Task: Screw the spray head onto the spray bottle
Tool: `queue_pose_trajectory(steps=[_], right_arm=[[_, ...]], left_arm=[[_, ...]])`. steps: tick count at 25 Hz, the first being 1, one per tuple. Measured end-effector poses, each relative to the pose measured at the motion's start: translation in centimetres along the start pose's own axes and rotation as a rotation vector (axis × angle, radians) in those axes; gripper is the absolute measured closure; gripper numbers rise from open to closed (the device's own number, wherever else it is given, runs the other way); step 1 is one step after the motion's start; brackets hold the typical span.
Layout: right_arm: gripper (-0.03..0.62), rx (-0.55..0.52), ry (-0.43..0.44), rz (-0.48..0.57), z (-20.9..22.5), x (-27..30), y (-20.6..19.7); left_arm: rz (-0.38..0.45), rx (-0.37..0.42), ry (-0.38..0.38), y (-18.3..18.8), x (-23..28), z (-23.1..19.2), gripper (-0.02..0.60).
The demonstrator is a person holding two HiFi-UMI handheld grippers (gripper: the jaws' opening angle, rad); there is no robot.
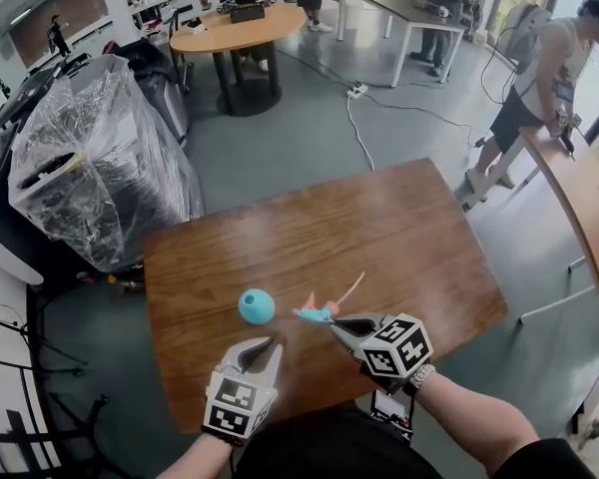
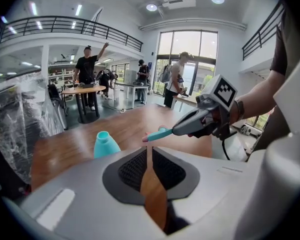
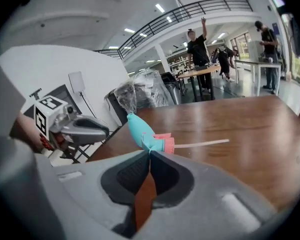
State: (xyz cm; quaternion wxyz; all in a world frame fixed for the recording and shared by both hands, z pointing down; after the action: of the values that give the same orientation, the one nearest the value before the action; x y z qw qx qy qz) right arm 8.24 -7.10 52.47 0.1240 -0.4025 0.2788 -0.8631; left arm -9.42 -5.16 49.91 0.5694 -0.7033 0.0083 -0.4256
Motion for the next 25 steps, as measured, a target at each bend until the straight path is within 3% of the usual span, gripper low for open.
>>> queue_pose_trajectory(steps=[7,16,20,25], right_arm=[[0.594,0.147,0.237,-0.041,-1.4,-4.7,1.5],[0.594,0.185,0.472,-0.159,-1.9,-9.0,2.7],[0.594,0.158,0.516,-0.203,-2.9,-9.8,3.2],[0.594,0.158,0.572,-0.213,-3.6,-10.2,3.3]], left_arm=[[0.070,0.226,-0.022,2.4,-0.1,0.4,0.404],[0.167,0.622,-0.140,6.3,-2.3,4.6,0.402],[0.192,0.701,-0.165,7.4,-3.1,5.5,0.398],[0.209,0.737,-0.173,8.4,-3.8,6.1,0.415]])
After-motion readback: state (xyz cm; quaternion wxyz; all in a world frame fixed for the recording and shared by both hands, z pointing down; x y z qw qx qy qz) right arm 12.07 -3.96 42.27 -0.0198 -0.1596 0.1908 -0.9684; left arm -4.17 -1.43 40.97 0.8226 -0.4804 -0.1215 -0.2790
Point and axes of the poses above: the fingertips, and each gripper's own axes: x forward along the fingers, z to its right, y out of its top, the point moved 6 cm from there along -x, backward along the fingers, and after that the axes turned 11 degrees about x, right-handed, at the moved point
